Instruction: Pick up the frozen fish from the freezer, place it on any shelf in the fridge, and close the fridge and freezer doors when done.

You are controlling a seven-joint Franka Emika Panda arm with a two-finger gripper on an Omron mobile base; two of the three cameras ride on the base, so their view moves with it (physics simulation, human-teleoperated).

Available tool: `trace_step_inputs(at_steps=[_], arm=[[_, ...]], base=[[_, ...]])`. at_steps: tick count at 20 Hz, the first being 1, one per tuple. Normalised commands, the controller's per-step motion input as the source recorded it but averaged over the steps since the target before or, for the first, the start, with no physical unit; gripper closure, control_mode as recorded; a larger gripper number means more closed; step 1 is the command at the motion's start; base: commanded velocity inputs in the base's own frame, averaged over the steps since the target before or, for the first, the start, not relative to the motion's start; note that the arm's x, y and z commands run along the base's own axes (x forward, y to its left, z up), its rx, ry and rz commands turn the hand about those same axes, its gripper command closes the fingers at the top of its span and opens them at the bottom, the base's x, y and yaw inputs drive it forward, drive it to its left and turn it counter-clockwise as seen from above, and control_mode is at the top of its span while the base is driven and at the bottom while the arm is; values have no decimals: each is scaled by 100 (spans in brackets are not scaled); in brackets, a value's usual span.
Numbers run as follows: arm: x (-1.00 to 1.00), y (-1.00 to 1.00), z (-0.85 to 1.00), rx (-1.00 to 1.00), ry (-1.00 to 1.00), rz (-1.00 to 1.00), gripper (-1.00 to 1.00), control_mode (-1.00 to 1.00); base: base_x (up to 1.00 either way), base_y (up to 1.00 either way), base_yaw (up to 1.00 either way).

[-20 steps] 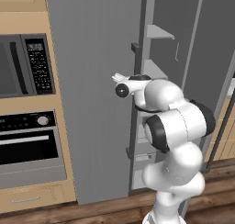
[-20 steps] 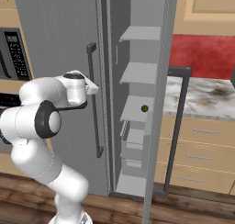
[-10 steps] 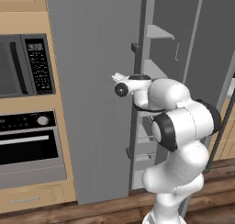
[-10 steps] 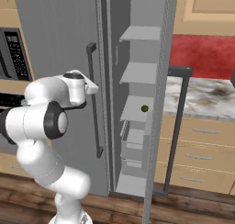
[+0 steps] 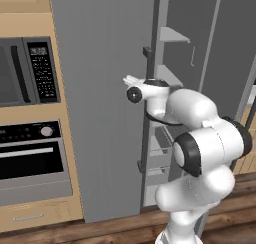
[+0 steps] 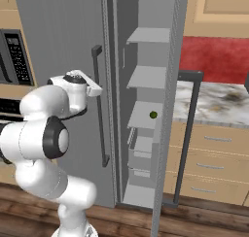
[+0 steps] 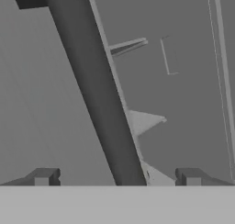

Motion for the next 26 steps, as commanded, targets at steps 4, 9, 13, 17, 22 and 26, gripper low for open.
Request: trace_step_inputs(at_steps=[4, 9, 13, 17, 22, 26], arm=[[-87, 0, 49, 0, 0, 0, -100, -100], [-98, 1, 70, 0, 0, 0, -100, -100], [-100, 0, 81, 0, 0, 0, -100, -100], [-100, 0, 84, 0, 0, 5, -100, -100], [-100, -9, 71, 0, 0, 21, -100, -100], [-100, -42, 44, 0, 5, 27, -100, -100]], base=[[0, 0, 0], [0, 0, 0], [0, 0, 0], [0, 0, 0], [0, 0, 0], [0, 0, 0]])
